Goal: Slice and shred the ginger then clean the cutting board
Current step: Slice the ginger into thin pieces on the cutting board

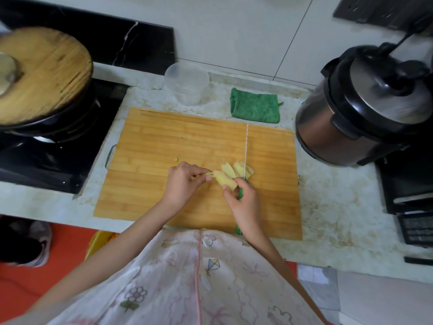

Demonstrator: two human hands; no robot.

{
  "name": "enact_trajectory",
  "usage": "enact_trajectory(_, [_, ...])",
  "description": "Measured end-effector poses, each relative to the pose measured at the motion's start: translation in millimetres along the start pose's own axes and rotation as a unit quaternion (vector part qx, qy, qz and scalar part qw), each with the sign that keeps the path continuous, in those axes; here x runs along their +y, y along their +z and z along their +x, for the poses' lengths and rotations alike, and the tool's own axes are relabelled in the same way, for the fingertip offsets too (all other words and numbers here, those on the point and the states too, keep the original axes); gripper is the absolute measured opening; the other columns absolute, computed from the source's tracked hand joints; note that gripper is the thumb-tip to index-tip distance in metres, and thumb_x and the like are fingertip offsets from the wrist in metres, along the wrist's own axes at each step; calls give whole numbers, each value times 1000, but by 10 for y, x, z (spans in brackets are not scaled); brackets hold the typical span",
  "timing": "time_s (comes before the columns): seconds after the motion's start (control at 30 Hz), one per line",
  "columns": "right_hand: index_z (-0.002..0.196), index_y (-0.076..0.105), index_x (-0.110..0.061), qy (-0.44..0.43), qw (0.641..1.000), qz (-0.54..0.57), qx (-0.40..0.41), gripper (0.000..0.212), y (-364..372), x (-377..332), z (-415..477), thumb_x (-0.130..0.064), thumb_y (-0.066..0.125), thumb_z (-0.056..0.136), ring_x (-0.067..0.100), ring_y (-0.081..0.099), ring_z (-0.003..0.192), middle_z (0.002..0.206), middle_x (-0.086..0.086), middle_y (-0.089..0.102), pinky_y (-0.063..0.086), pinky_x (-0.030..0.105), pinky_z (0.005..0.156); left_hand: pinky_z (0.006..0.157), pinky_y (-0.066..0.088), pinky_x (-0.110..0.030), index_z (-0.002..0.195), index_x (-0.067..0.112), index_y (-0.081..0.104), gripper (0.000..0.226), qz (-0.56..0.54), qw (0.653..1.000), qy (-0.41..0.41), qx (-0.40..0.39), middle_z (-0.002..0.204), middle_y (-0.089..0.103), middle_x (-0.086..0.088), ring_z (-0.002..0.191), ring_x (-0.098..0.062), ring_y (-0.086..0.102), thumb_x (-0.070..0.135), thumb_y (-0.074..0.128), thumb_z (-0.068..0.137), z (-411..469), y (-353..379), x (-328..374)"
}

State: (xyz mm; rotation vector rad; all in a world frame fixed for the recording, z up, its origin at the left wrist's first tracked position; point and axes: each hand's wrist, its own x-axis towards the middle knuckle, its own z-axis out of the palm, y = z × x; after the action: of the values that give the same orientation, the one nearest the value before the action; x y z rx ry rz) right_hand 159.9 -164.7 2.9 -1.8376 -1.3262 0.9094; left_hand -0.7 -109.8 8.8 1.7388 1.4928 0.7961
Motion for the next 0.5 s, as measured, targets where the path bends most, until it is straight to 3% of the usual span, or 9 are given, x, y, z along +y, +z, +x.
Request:
enact_trajectory(0.1, [76, 50, -26, -2, 1000, 3, 12, 16, -14, -23, -5, -28, 62, 87, 7, 38, 59, 72, -3, 42, 30, 16, 50, 88, 45, -40, 92, 16, 78, 14, -7, 1000, -6, 1, 90, 73, 4, 85, -18, 56, 12, 75, 79, 12, -3, -8])
enact_trajectory(0.27, [71, 45, -12, 2, 1000, -4, 21, 28, -3, -7, -10, -29, 61, 88, 10, 37, 60, 71, 1, 41, 26, 20, 50, 76, 44, -28, 97, 14, 76, 14, -8, 999, -51, -6, 92, 73, 1, 85, -17, 61, 14, 72, 83, 35, 28, -20])
enact_trajectory(0.5, [80, 53, -10, 16, 999, -30, 32, 22, 5, -5, 12, -30, 58, 90, 13, 42, 61, 79, 7, 49, 29, 21, 50, 62, 37, -13, 96, 12, 74, 12, -34, 997, -65, -13, 82, 66, 5, 72, -8, 54, 13, 67, 88, 33, 59, -32])
